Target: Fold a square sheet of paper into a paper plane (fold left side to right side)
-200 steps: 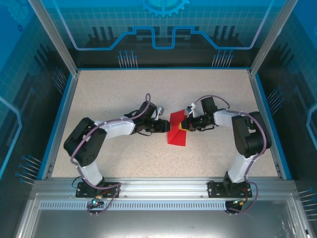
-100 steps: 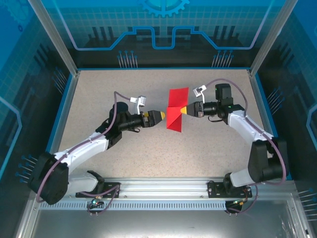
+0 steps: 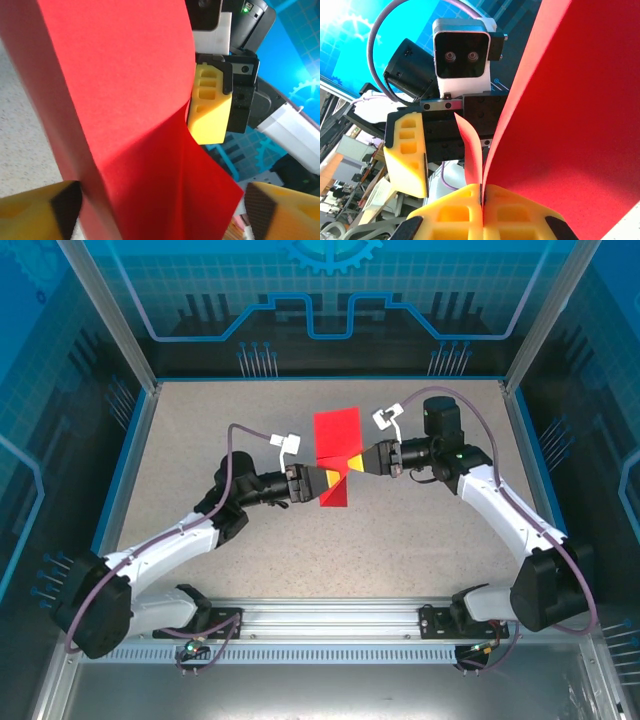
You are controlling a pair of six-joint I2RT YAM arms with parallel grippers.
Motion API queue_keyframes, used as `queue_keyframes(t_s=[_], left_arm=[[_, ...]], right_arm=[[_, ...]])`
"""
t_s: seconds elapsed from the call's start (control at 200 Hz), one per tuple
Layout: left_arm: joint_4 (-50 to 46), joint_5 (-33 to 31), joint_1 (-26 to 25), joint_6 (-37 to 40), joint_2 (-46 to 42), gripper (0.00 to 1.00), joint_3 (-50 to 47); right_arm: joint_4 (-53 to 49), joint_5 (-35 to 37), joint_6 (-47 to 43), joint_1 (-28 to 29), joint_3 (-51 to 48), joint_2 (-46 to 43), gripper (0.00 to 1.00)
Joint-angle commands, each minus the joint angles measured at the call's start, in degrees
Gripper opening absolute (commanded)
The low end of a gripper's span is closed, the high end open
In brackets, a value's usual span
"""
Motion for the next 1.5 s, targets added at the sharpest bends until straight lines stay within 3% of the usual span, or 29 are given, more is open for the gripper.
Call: queue_keyframes(t_s=[0.0, 0.105, 0.215, 0.3, 0.345, 0.445, 0.555, 0.635, 0.68, 0.83, 0.99, 1.025, 1.255, 1.496], left_arm=[[2.4, 1.1, -0.2, 0.8, -2.5, 0.71, 0.0], [1.6, 0.5, -0.5, 1.5, -3.5, 0.5, -0.1], [0.5, -0.1, -0.6, 2.1, -4.2, 0.29, -0.2], [-1.7, -0.8, -0.9, 3.1, -4.4, 0.17, 0.1], [-4.3, -1.7, -1.1, 4.5, -4.9, 0.14, 0.6], [-16.7, -6.6, -2.5, 10.9, -6.3, 0.09, 3.1], [-34.3, -17.2, -5.5, 19.0, -7.2, 0.07, 7.3], [-48.0, -29.5, -9.5, 25.1, -5.8, 0.03, 12.5], [-55.7, -37.8, -12.5, 27.4, -3.9, 0.01, 15.8], [-77.6, -61.2, -19.0, 26.8, 8.5, 0.0, 27.6], [-96.7, -76.6, -22.1, 17.8, 24.4, 0.0, 40.0], [-99.9, -78.1, -22.3, 15.7, 27.3, 0.0, 42.3], [-110.4, -81.9, -22.4, 6.7, 42.4, 0.0, 51.1], [-108.4, -74.5, -22.2, 7.6, 54.5, 0.0, 56.6]], right_arm=[[3.2, -0.4, 3.7, 0.8, 1.3, -1.4, 0.0], [3.6, -0.1, 4.5, 1.1, 1.3, -1.8, 0.01], [2.7, 0.2, 4.3, 1.2, 1.3, -2.0, 0.07], [-1.3, 1.2, 1.5, 1.1, 2.1, -2.2, 0.21], [-5.4, 2.5, -1.5, 1.1, 3.1, -2.5, 0.33], [-16.6, 8.8, -9.5, 0.1, 5.6, -3.2, 0.51], [-26.6, 21.8, -12.4, -3.6, 6.8, -3.6, 0.63], [-32.7, 35.5, -13.2, -7.0, 6.4, -3.7, 0.65], [-34.4, 39.7, -13.2, -9.2, 5.5, -3.9, 0.67], [-30.4, 34.6, -10.6, -18.9, -1.6, -6.8, 0.77], [-28.6, 33.8, -9.9, -24.5, -5.2, -9.9, 0.95], [-28.7, 34.0, -10.3, -25.0, -5.4, -10.3, 0.99], [-28.9, 33.2, -11.3, -26.6, -6.1, -10.6, 0.99], [-28.3, 32.5, -11.3, -26.9, -7.4, -10.5, 0.99]])
